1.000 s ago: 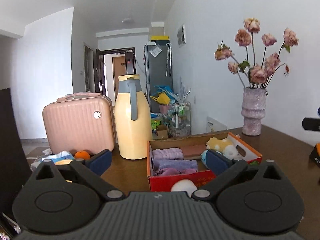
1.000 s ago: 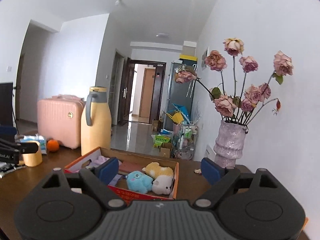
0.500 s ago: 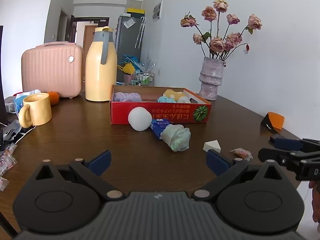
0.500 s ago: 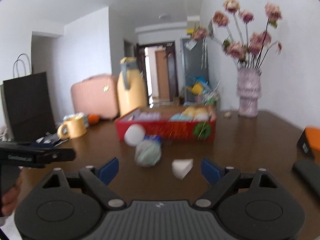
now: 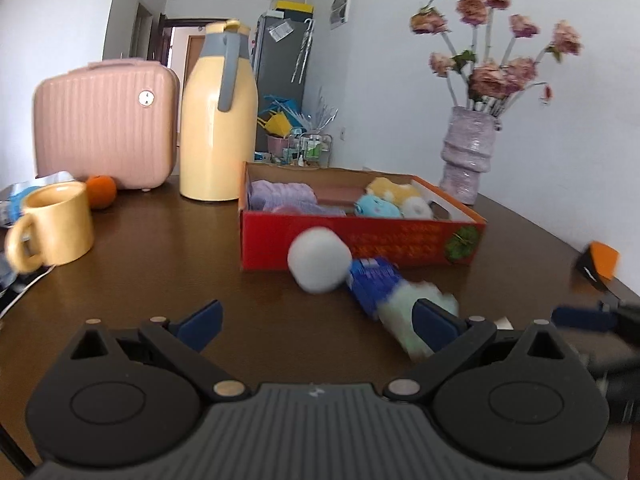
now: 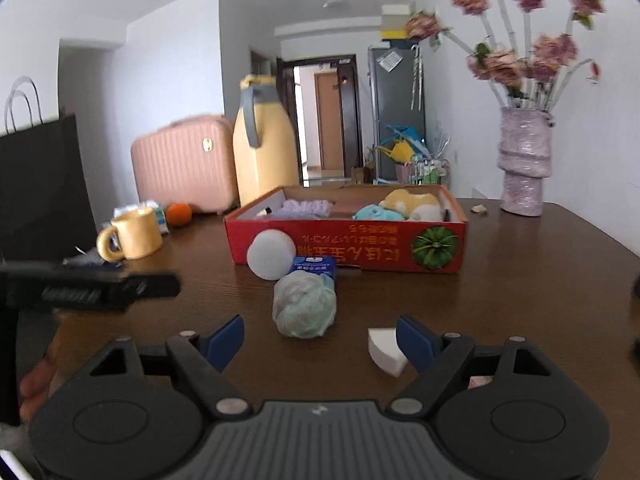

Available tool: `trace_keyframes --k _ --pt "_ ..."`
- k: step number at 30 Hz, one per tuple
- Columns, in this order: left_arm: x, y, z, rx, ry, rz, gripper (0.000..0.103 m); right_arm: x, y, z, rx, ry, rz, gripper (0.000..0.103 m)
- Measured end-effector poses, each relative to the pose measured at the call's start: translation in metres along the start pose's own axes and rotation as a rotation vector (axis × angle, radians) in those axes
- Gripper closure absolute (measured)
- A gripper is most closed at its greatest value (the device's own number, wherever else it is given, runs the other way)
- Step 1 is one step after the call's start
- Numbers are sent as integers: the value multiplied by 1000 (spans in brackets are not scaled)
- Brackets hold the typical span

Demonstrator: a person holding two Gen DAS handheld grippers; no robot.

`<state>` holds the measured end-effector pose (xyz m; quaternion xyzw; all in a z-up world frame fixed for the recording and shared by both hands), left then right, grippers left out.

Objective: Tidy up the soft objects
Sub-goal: 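Grasp the white foam ball with the left gripper while the right grasps the mint-green wrapped ball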

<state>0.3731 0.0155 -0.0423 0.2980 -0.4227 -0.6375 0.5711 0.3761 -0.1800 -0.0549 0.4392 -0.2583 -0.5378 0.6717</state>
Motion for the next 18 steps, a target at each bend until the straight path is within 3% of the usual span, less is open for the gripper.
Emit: trace_keyframes --k 6,9,10,11,12,13,16,18 --pt "-9 43 -87 13 47 59 0 -13 19 -77 -47 -29 50 23" --pt "-12 56 -133 -33 74 115 4 -10 18 -105 -72 -53 61 26" --pt "-14 58 -146 -53 83 135 13 -7 16 -110 -86 -44 47 35" --pt "-16 59 -156 -72 86 153 33 -3 13 -113 -100 -31 29 41" --pt "-17 59 -164 -87 78 171 44 1 11 -113 -112 -14 11 57" --pt "-18 58 -169 -91 60 190 49 6 9 -112 -121 -3 -10 63" --pt "-16 50 -170 -113 -21 202 54 14 6 -104 -124 7 -23 67" --pt "-15 48 -163 -99 -14 192 55 16 6 -98 -123 14 -24 70"
Point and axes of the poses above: each gripper's, at about its wrist camera, not at the fingertips, and z roughly against the way its jaws point, x to its right, y to its top, the point moved 8 cm from there along -z, roughly the way its jaws point, and after that the axes turned 2 degrees about -x, right-handed, at the moved point
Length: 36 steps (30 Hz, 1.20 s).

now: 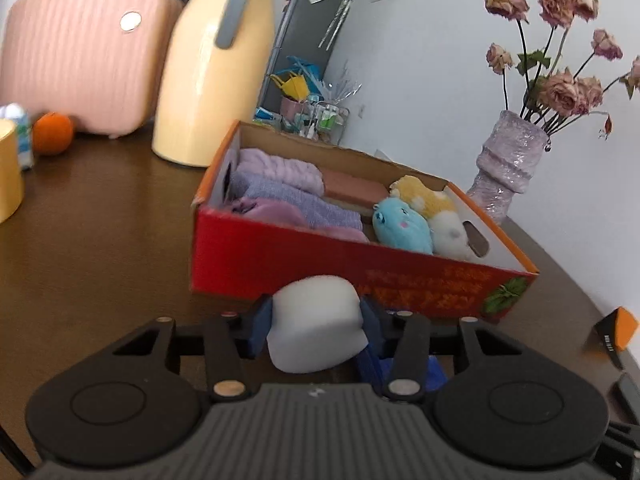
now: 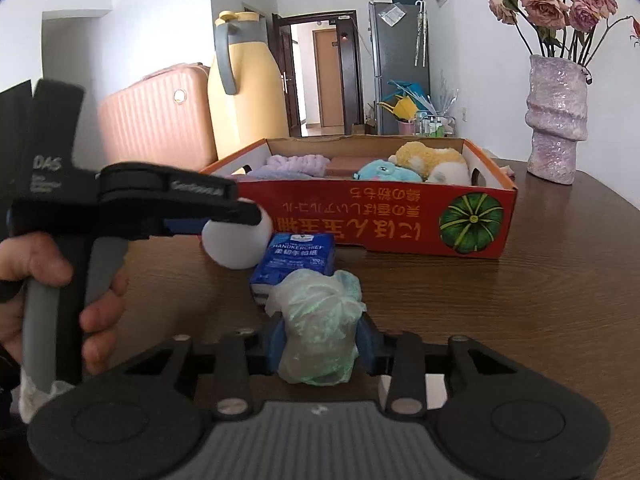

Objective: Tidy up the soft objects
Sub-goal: 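Grasp the white foam ball with the left gripper while the right grasps the mint-green wrapped ball, then carry both balls into the red box and open both grippers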

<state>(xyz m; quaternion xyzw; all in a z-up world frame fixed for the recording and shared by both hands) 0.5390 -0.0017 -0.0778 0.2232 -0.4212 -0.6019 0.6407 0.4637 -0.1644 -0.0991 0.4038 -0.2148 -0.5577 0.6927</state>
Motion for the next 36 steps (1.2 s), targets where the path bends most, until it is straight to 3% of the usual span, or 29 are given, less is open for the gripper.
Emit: trace_keyframes --k 4,7,10,14,19,25,29,33,36 --pt "1 -11 33 2 -25 19 56 -3 2 30 48 33 -11 70" --pt "14 -24 81 69 -43 -60 55 -7 -2 63 84 43 7 70" --pt "31 -57 128 71 -63 -129 55 -8 -12 95 96 56 1 70" --pt "50 -97 176 48 -119 -137 55 -12 -25 125 109 71 -16 70" --pt "69 -112 200 45 -142 -162 55 -15 -32 149 128 70 -8 70" --pt "83 -108 211 66 -167 -175 55 -10 -36 161 142 69 -32 70" --pt "97 -85 200 87 -201 -211 55 -2 -15 159 164 91 -11 70" --pt "119 -13 169 142 -242 -239 55 24 53 142 238 7 103 69" --pt "133 44 118 124 -250 -231 55 54 103 98 205 -42 129 69"
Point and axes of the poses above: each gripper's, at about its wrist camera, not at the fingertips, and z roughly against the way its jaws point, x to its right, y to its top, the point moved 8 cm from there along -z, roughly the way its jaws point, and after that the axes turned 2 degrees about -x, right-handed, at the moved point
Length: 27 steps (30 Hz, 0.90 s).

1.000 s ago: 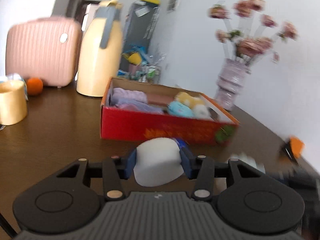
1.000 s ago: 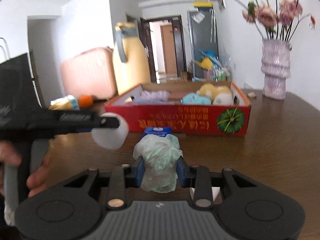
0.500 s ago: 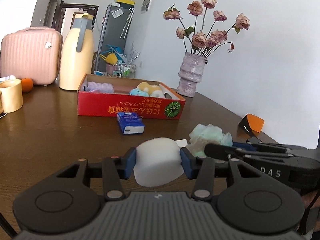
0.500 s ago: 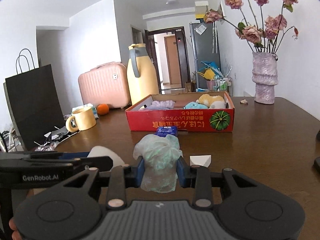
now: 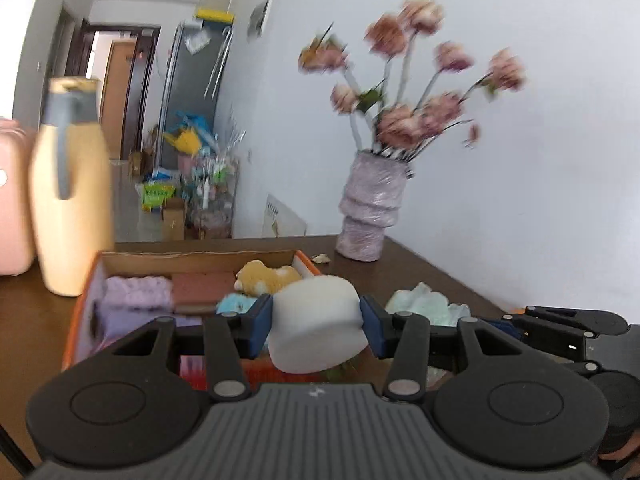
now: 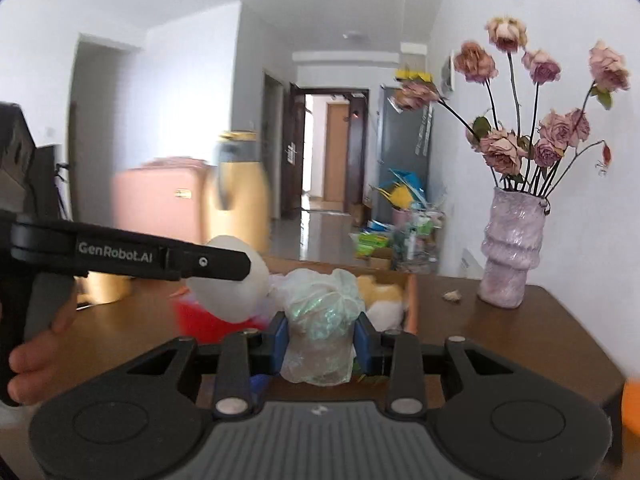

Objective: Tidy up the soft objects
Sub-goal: 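Carry both balls into the red box and open both grippers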

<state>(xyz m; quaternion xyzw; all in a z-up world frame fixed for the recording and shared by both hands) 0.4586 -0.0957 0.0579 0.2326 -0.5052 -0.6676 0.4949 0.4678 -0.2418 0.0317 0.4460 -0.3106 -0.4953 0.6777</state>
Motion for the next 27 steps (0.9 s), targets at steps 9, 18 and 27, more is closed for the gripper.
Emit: trace_keyframes --k 9,18,27 --pt "-48 14 -189 -234 53 120 55 55 4 -159 -228 0 -17 67" --pt "-62 -31 -234 -333 73 133 46 52 -25 -194 -306 -79 75 50" --pt "-65 -19 -206 -321 40 188 32 60 2 -157 -241 -73 68 28"
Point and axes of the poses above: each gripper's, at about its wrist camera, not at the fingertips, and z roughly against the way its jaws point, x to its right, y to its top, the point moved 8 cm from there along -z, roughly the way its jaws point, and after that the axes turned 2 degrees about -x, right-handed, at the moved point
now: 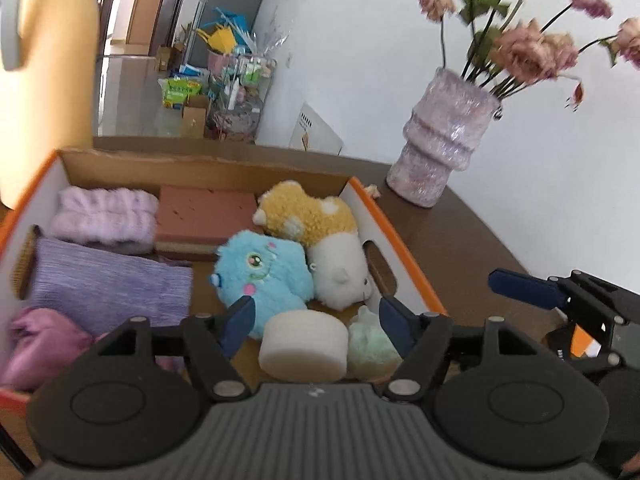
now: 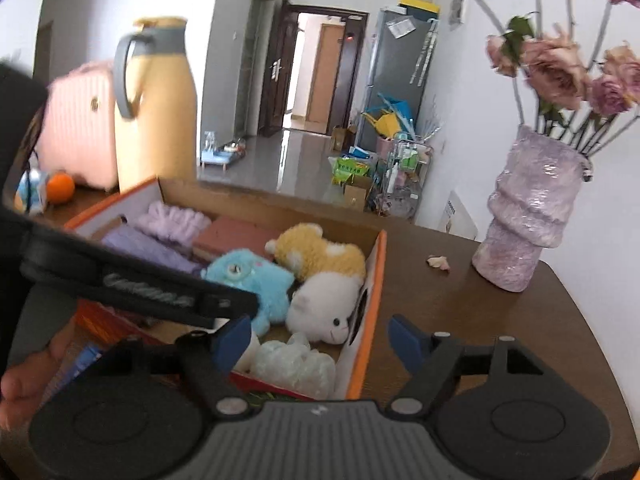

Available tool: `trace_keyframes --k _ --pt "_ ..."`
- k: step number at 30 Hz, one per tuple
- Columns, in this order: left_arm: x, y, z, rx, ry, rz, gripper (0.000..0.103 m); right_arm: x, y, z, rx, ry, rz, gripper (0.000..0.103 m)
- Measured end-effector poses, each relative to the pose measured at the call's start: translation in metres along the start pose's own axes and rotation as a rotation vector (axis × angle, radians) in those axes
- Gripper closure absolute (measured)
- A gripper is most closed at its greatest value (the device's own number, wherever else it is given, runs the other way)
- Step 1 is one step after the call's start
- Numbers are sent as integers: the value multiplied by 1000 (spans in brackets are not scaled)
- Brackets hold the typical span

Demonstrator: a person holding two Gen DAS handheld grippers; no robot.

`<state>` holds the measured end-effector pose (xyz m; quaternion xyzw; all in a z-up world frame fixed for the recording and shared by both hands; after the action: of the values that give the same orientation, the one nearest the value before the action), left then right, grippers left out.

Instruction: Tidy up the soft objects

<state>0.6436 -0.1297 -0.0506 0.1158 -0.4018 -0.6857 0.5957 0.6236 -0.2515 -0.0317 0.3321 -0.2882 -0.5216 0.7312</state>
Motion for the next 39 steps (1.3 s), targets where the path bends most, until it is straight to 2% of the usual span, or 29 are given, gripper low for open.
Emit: trace_keyframes --k 5,12,16,18,19,21,24,28,33,39 --pt "7 4 50 45 3 -23 29 1 16 46 48 0 -9 28" --pt "17 7 143 174 55 -94 20 -9 27 123 124 22 -33 26" --pt "13 -11 201 300 224 -216 8 -20 18 161 180 27 -40 23" --pt "12 -25 229 373 286 -242 5 -25 10 179 220 27 -49 20" --pt "12 -33 241 408 305 -250 5 -28 6 187 245 27 -56 16" --pt "12 -49 264 462 333 -263 4 -32 -1 203 286 18 -78 15" --pt "8 -83 293 498 341 -228 1 -39 -18 229 339 4 -130 15" --pt "4 -134 332 541 349 -181 0 -53 -58 265 373 28 -157 12" --pt "-1 -203 371 542 325 -93 0 -77 -116 307 397 38 -151 6" --pt "9 -277 398 521 379 -149 0 -111 -192 340 364 42 -141 5"
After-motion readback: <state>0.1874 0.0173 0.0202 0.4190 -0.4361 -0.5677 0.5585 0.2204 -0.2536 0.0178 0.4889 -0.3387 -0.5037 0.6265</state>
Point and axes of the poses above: each gripper's, at about its wrist camera, not at the fingertips, and z roughly against the way its jaws point, x to its right, y to its top, the point moved 8 cm from there along -z, roughly the way its jaws point, and after that the axes turned 2 degrees about -x, right-handed, at the moved point
